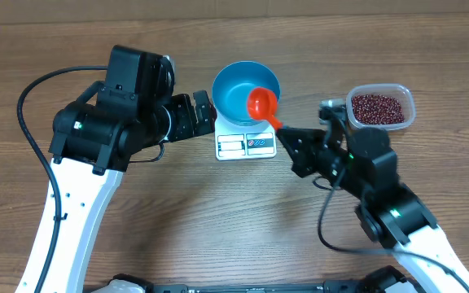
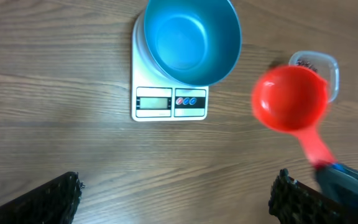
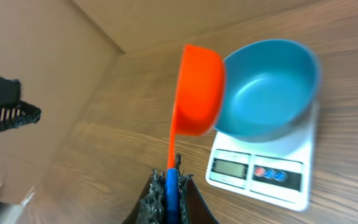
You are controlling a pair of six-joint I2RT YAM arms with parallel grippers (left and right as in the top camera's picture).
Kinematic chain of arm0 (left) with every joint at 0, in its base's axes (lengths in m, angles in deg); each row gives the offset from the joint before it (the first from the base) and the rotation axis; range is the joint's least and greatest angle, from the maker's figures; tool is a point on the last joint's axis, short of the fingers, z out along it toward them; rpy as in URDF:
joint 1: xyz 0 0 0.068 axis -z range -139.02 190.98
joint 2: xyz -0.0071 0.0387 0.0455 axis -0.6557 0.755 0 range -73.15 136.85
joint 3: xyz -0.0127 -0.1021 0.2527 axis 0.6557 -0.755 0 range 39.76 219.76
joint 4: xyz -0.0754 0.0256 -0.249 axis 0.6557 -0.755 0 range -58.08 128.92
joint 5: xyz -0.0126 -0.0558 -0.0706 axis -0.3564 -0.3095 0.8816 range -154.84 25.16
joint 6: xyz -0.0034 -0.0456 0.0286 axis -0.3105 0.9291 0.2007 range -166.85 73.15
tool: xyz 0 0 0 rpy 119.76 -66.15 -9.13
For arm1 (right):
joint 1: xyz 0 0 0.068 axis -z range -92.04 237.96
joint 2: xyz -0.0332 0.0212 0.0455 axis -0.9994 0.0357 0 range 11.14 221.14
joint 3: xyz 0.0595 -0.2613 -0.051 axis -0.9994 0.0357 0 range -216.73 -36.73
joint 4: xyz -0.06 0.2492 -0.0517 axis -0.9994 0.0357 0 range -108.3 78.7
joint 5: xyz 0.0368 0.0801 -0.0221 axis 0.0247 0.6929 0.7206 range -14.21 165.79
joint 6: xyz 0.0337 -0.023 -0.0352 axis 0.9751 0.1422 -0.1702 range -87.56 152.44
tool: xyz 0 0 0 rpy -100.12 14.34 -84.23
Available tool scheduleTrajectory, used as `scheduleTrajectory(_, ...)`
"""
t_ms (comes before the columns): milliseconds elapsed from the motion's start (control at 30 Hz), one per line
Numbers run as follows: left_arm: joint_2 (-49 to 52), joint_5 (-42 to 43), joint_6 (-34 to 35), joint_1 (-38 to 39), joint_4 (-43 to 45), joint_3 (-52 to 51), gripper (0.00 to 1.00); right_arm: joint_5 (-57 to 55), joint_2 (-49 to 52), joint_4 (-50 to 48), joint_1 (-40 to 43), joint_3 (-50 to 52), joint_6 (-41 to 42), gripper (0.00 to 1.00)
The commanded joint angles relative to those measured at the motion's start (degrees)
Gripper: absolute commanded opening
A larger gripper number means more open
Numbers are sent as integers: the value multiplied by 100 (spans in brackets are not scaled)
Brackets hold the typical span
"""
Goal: Scoop item into bowl and weigh 150g on scale
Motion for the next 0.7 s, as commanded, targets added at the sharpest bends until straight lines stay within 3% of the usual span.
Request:
scheduleTrajectory(0, -44, -546, -361, 267, -15, -85, 100, -538, -533, 330, 131, -22, -260, 4)
scheduleTrajectory(300, -9, -1904, -632, 1443, 146, -219, 100, -654, -1130, 1003, 664, -20, -643, 4)
scheduleTrajectory(667, 645, -2074, -638, 1698, 553, -468, 100, -658, -1113, 1499, 1303, -20, -640, 4)
